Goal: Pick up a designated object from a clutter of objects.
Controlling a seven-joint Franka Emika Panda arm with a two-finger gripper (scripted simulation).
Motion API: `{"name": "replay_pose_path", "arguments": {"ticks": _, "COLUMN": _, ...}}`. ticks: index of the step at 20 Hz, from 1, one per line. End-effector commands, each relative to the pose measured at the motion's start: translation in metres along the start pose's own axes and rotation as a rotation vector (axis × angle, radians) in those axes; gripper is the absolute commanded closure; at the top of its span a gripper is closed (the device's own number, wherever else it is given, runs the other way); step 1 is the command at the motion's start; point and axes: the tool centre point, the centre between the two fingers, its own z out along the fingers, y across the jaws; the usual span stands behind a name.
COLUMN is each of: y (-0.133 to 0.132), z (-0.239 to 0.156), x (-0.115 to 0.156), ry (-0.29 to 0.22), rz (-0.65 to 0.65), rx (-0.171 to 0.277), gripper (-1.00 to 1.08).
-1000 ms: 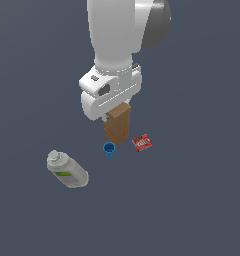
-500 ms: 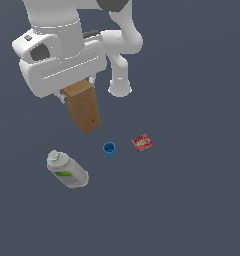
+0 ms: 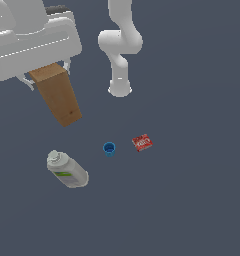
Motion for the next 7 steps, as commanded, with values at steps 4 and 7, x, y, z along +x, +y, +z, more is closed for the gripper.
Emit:
{"name": "replay_pose_path", "arguments": {"ticks": 4, "y": 0.0096, "z": -0.0131, "x": -0.0062, "ry": 0.004, "rz": -0.001, "rx": -0.008, "gripper": 1.08}}
{"name": "replay_pose_path", "arguments": {"ticks": 7, "y": 0.0107, "z": -0.0139, "x": -0.0066, "ry": 0.004, "rz": -0.001, "rx": -0.008, "gripper": 1.08}}
